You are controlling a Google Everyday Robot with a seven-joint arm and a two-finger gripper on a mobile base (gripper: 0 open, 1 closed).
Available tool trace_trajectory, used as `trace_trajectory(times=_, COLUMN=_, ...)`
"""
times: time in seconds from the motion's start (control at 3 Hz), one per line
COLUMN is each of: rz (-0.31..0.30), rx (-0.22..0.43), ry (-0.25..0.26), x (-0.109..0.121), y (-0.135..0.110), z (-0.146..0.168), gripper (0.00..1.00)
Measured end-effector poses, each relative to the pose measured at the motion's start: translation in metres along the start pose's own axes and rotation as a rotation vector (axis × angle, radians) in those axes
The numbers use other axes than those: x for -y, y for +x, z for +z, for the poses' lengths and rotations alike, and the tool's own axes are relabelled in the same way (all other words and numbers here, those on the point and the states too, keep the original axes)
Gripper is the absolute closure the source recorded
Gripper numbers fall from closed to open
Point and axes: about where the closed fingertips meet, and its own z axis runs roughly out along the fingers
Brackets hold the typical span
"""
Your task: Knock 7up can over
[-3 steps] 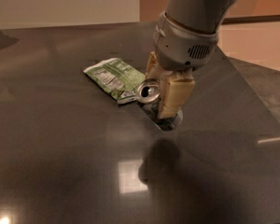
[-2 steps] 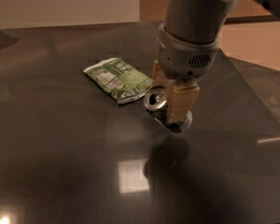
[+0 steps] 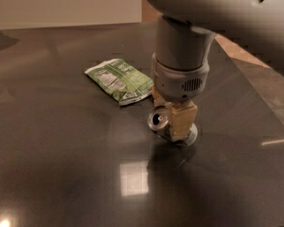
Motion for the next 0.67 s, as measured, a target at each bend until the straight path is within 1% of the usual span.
trace_trajectory(times=0.67, rz=-0.001, rx=0.014, ry=0.054, x=0.0112, y=-0.0049, z=-0.0025, gripper=0.13)
